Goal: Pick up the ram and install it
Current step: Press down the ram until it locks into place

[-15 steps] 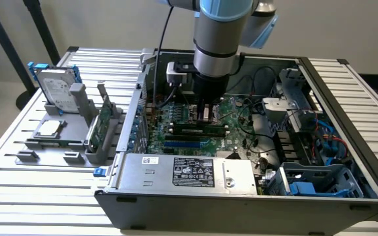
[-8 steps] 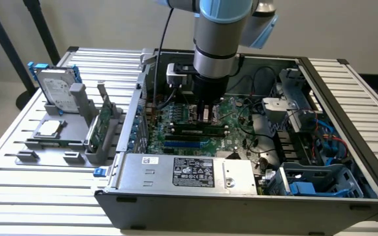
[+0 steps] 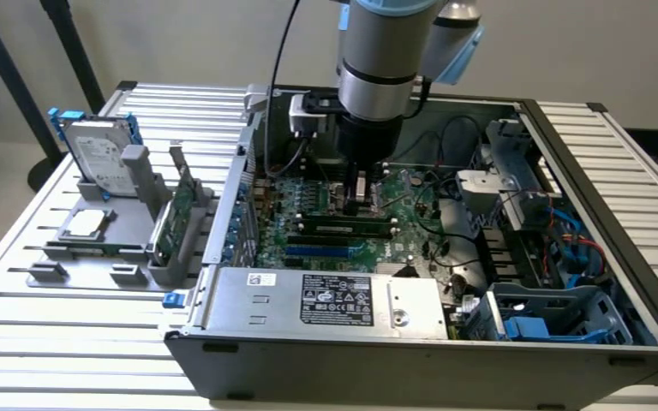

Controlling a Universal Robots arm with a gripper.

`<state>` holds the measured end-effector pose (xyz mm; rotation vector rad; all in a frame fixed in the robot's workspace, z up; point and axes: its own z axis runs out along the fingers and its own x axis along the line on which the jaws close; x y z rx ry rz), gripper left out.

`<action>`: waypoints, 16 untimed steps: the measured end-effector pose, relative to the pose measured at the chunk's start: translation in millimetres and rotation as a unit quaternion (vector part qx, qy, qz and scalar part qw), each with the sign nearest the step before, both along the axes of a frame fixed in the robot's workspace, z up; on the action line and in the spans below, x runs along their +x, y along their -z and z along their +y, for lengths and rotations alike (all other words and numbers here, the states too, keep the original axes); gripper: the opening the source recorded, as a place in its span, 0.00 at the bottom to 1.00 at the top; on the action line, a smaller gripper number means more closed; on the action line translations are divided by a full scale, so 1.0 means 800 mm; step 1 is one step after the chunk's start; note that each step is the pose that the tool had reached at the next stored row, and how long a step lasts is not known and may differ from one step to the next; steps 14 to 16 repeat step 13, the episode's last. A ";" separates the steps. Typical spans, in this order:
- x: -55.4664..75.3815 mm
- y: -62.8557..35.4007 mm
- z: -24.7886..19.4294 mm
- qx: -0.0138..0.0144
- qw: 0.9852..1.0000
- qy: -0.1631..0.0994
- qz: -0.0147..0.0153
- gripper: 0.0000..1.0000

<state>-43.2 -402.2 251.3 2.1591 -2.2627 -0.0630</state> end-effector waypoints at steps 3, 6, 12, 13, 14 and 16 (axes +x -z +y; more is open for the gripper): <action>0.000 -0.001 0.0000 0.000 1.000 0.000 0.000 0.11; 0.000 -0.001 0.0000 0.000 1.000 0.000 0.000 0.11; 0.000 -0.001 0.0000 0.000 1.000 0.000 0.000 0.11; 0.000 -0.001 0.0000 0.000 1.000 0.000 0.000 0.11; 0.000 -0.001 0.0000 0.000 1.000 0.000 0.000 0.11; 0.000 -0.001 0.0000 0.000 1.000 0.000 0.000 0.11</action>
